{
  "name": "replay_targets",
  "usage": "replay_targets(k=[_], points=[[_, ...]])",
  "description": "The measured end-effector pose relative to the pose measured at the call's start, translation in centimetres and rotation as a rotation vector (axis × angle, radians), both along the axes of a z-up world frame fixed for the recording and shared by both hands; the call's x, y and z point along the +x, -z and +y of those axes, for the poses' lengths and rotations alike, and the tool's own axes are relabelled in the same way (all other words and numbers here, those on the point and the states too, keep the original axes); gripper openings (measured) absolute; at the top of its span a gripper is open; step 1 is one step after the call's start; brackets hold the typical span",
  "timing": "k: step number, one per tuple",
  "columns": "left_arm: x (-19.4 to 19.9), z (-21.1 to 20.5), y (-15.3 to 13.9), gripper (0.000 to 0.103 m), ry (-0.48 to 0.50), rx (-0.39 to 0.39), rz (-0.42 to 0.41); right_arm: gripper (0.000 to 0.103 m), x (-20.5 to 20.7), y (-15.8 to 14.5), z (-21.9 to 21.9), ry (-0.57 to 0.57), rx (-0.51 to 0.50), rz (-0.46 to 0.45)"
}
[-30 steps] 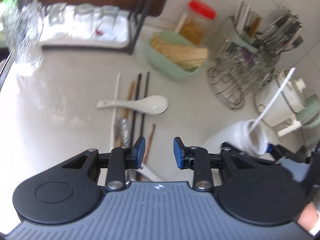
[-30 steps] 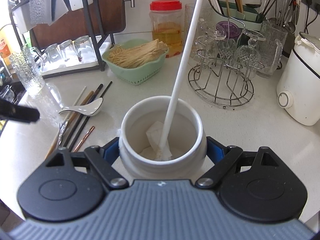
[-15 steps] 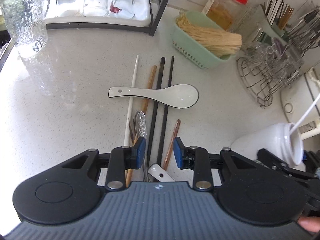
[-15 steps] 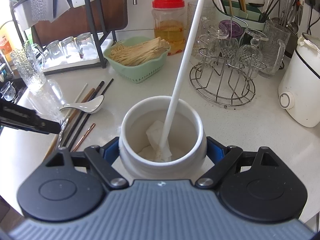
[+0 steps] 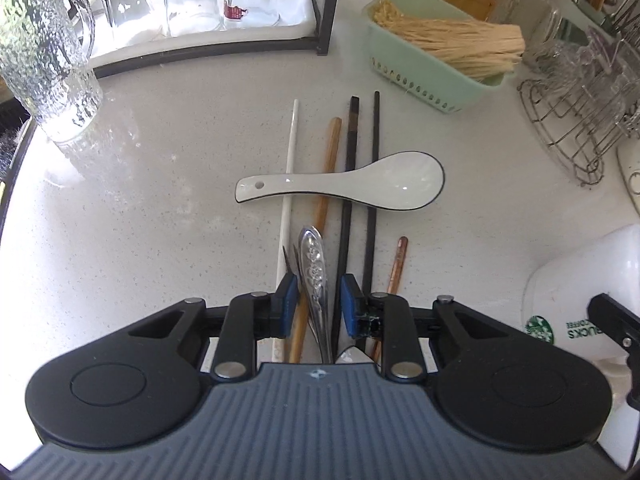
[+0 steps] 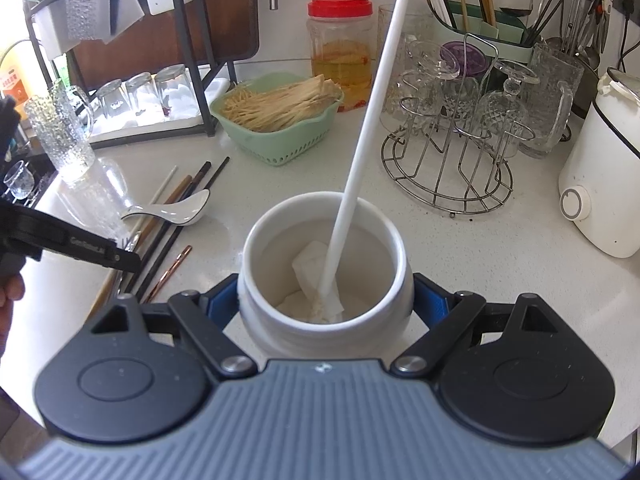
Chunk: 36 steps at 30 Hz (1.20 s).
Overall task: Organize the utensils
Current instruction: 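Close the left gripper on the patterned silver spoon, then lift the silver spoon with the left gripper and carry it to the jar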
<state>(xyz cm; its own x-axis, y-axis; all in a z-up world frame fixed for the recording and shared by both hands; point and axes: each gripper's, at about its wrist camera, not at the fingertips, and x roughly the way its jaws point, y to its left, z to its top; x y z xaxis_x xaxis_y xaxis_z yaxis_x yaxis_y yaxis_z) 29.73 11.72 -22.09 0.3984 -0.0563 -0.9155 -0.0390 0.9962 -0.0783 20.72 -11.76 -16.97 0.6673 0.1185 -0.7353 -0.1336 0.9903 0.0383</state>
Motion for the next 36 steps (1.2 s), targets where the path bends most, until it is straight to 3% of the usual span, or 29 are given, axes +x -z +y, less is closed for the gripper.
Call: replay_targets(k=[5, 8, 14, 36], points=[[0.7, -0.7, 0.2, 0.027, 0.024, 0.042, 0.001, 0.09, 0.0, 0.0, 0.1, 0.01, 0.003, -0.005], [1.0, -1.5, 0.2, 0.016, 0.056, 0.071, 0.003, 0.09, -0.2, 0.1, 0.2, 0.025, 0.007, -0.013], [1.1, -2.5, -0.1, 0.015, 0.097, 0.101, 0.0, 0.09, -0.3, 0.2, 0.2, 0.037, 0.01, -0.029], [-1.3, -4.2, -6.5, 0.014, 0.147, -0.016, -0.074, 0.09, -0.5, 0.4, 0.2, 0.019, 0.006, -0.065]])
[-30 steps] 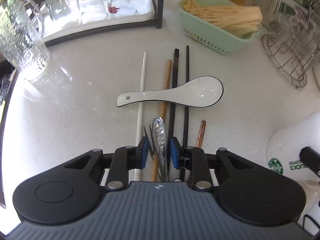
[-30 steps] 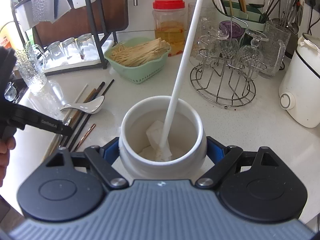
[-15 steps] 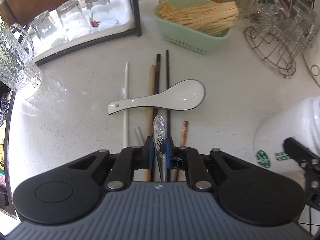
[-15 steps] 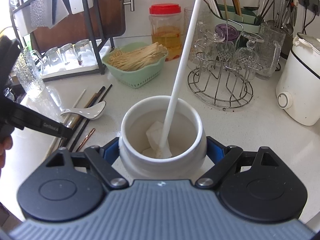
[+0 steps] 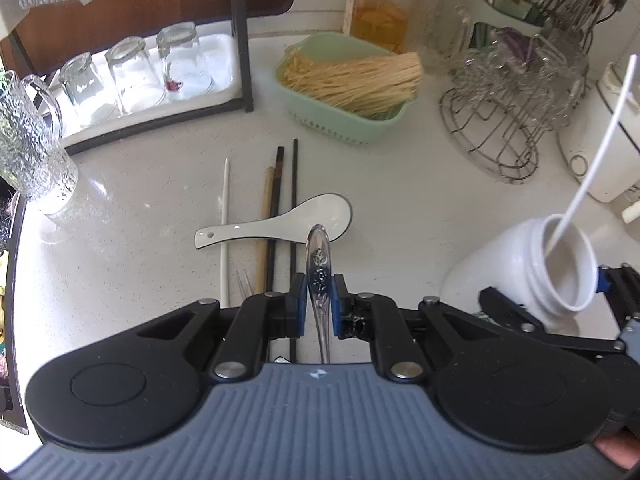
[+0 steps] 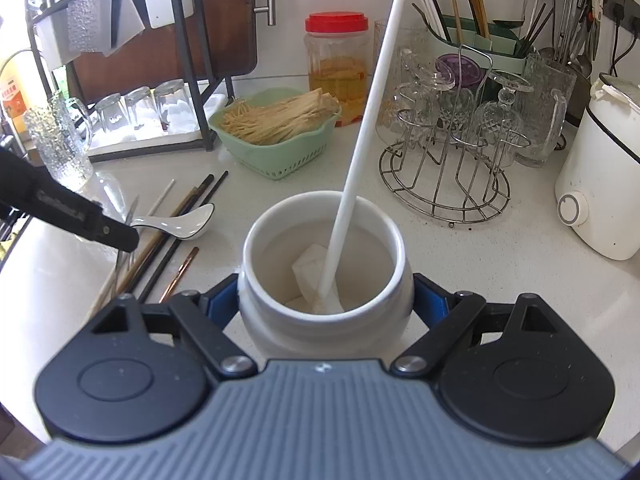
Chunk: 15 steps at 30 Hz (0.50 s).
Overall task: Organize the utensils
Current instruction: 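Lift the silver spoon with the left gripper and carry it to the jar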
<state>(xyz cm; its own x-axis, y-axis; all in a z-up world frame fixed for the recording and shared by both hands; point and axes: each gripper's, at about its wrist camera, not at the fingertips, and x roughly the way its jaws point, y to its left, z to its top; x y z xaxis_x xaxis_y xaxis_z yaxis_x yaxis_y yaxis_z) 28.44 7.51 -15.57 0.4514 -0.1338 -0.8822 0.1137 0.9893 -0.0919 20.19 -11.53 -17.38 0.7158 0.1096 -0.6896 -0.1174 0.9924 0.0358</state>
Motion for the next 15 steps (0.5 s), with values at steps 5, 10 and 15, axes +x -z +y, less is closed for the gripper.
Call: replay_targets(k=[5, 10, 15], points=[[-0.6, -0.4, -1.0, 0.014, 0.017, -0.03, -0.011, 0.09, -0.1, 0.0, 0.0, 0.004, 0.001, -0.006], [-1.0, -0.7, -1.8, 0.013, 0.046, -0.043, -0.016, 0.09, 0.0, 0.0, 0.1, 0.008, 0.002, -0.007], [-1.2, -0.8, -2.6, 0.013, 0.065, -0.058, -0.022, 0.09, 0.1, 0.1, 0.2, 0.011, 0.001, -0.011]])
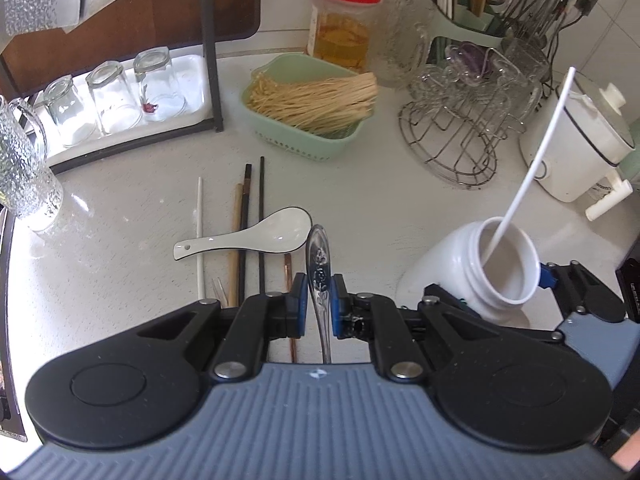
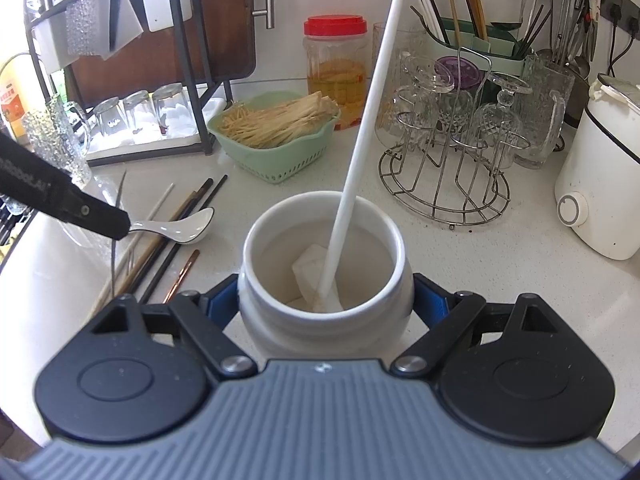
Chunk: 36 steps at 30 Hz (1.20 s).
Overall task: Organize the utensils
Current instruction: 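Lift the silver spoon with the left gripper and carry it to the jar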
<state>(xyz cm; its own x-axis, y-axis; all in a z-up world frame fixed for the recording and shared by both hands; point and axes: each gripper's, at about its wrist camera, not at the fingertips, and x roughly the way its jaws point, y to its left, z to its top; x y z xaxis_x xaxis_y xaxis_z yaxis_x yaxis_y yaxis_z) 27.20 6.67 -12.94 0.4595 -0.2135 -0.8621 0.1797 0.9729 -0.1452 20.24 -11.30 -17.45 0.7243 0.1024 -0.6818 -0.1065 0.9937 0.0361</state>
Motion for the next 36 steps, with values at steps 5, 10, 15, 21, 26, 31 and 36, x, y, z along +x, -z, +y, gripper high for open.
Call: replay_targets(k=[5, 10, 15, 21, 26, 31, 36], points=[[-0.4, 0.0, -1.1, 0.013, 0.022, -0.013, -0.015, 0.09, 0.0, 0.0, 0.1, 0.003, -0.001, -0.003], [-0.5, -0.3, -2.1, 0.013, 0.062, -0.019, -0.023, 0.09, 0.0, 0.0, 0.1, 0.006, -0.001, -0.004], [-0.6, -1.0, -3.9, 0.013, 0.101, -0.037, -0.057, 0.09, 0.3, 0.0, 0.1, 0.005, 0.001, -0.001], [-0.8, -1.7, -6.4, 0.013, 0.128, -0.079, -0.103, 0.09, 0.2, 0.1, 0.1, 0.007, 0.001, -0.007], [-1.1, -2.4, -9.0, 0.012, 0.161, -0.12, -0.154, 0.09, 0.2, 0.1, 0.2, 0.007, 0.0, -0.01], [-1.2, -2.9, -11.6, 0.012, 0.183, -0.153, -0.206, 0.09, 0.2, 0.1, 0.1, 0.007, 0.002, -0.012], [-1.2, -3.5, -13.0, 0.004, 0.203, -0.157, -0.253, 0.09, 0.2, 0.1, 0.1, 0.006, 0.0, -0.015]])
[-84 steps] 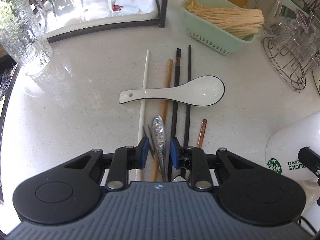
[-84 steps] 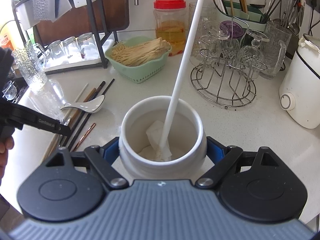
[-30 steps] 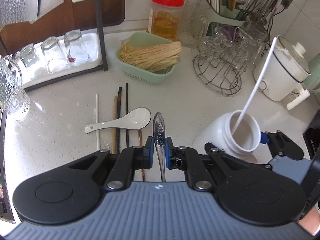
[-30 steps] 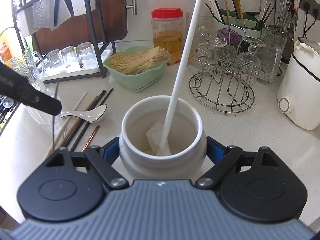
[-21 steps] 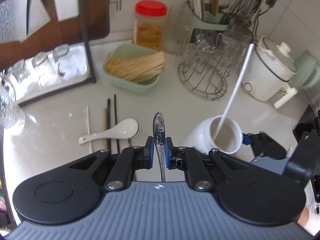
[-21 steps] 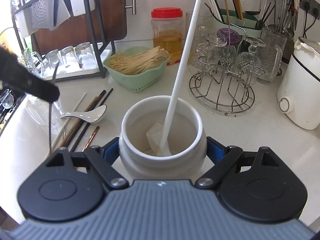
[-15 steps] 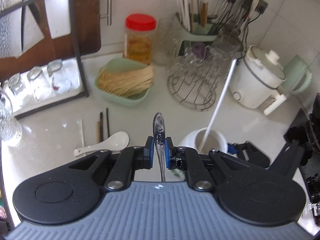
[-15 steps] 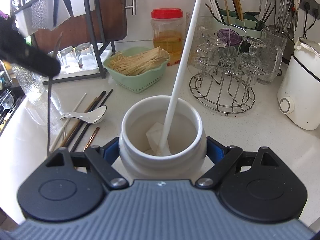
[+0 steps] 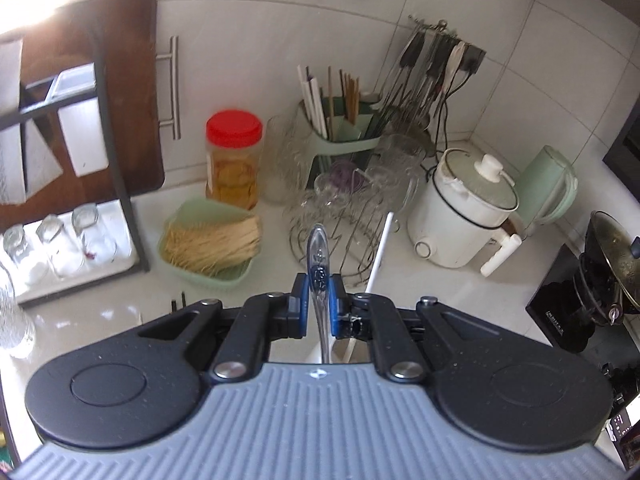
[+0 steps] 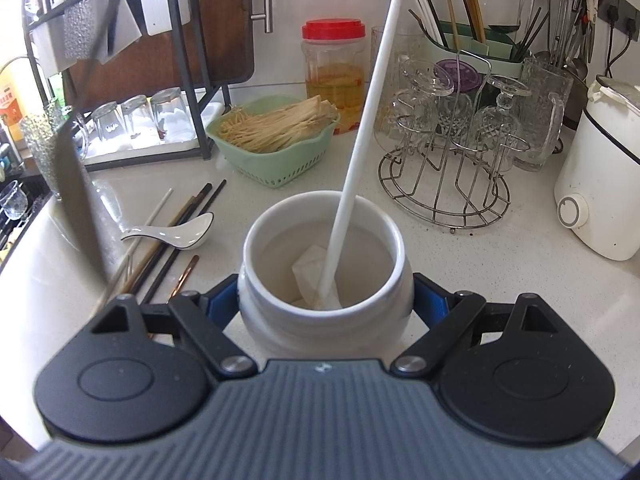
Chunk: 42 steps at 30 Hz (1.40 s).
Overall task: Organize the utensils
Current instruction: 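Lift the silver spoon with the left gripper and carry it to the jar, then lower the silver spoon into the jar and open the left gripper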
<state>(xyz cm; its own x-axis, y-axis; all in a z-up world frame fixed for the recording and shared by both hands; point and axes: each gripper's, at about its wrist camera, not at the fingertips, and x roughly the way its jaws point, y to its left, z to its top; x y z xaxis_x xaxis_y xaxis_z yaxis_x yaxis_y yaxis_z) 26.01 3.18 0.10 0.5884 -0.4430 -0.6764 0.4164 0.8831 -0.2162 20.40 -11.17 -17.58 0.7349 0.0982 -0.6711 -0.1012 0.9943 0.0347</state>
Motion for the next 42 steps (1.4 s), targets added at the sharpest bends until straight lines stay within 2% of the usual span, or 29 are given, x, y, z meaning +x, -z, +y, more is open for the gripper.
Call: replay_targets(k=[1, 9, 17, 21, 32, 42], points=[[0.1, -0.1, -0.2, 0.001, 0.006, -0.003, 0.001, 0.09, 0.0, 0.0, 0.0, -0.001, 0.0, -0.001], [0.8, -1.6, -0.4, 0.0, 0.045, -0.01, -0.02, 0.091, -0.1, 0.0, 0.0, -0.006, -0.003, -0.004], [1.2, -4.1, 0.8, 0.0, 0.081, 0.009, -0.044, 0.091, -0.2, 0.0, 0.0, -0.009, -0.002, -0.008], [1.0, -5.5, 1.7, 0.0, 0.107, 0.043, -0.067, 0.091, -0.2, 0.0, 0.0, -0.009, -0.001, -0.009], [1.0, -7.9, 5.8, 0.0, 0.168, 0.136, -0.012, 0.09, -0.2, 0.1, -0.1, -0.01, 0.002, -0.022], [1.0, -8.5, 7.5, 0.0, 0.194, 0.167, 0.059, 0.09, -0.3, 0.2, -0.2, -0.016, 0.004, -0.029]])
